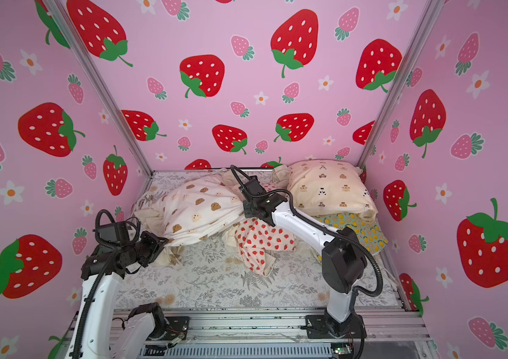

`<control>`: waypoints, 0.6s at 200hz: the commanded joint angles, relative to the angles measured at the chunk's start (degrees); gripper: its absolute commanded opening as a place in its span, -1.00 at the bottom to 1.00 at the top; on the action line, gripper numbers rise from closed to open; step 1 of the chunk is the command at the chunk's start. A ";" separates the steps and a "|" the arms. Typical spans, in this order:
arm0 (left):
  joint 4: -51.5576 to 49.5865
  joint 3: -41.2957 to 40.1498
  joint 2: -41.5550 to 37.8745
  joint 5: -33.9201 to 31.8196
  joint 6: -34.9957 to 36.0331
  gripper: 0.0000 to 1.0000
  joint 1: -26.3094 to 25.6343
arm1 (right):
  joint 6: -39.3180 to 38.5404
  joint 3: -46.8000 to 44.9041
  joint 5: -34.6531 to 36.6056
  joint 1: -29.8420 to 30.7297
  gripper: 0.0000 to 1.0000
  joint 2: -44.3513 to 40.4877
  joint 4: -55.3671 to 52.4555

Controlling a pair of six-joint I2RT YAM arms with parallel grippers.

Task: Zip up pillowcases
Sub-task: Zip the zipper on the pillowcase, then reset both arms

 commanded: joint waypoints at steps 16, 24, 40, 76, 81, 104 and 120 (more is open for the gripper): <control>-9.89 8.36 -3.55 -9.30 7.66 0.32 -0.19 | -3.06 -1.23 2.56 -1.08 0.37 -8.29 -4.50; -12.18 10.40 -4.23 -11.55 8.96 0.47 -0.19 | -3.54 -2.25 3.46 -1.32 0.55 -10.62 -4.96; -15.12 13.82 -5.25 -18.26 11.10 0.73 -0.15 | -4.22 -5.05 5.06 -2.89 0.84 -15.69 -5.70; -8.95 14.02 -4.09 -23.85 11.31 0.99 -0.40 | -5.21 -14.49 13.60 -11.29 0.99 -26.85 -6.76; -6.61 12.84 -3.50 -24.50 10.83 0.99 -0.81 | -5.54 -16.77 15.03 -12.87 0.99 -28.52 -5.84; 1.67 8.36 0.96 -36.44 10.65 0.99 -7.59 | -9.19 -29.37 19.81 -20.50 0.99 -36.05 2.58; 8.59 3.56 3.06 -52.61 13.18 0.99 -15.42 | -11.91 -38.19 21.40 -26.24 0.99 -39.89 10.11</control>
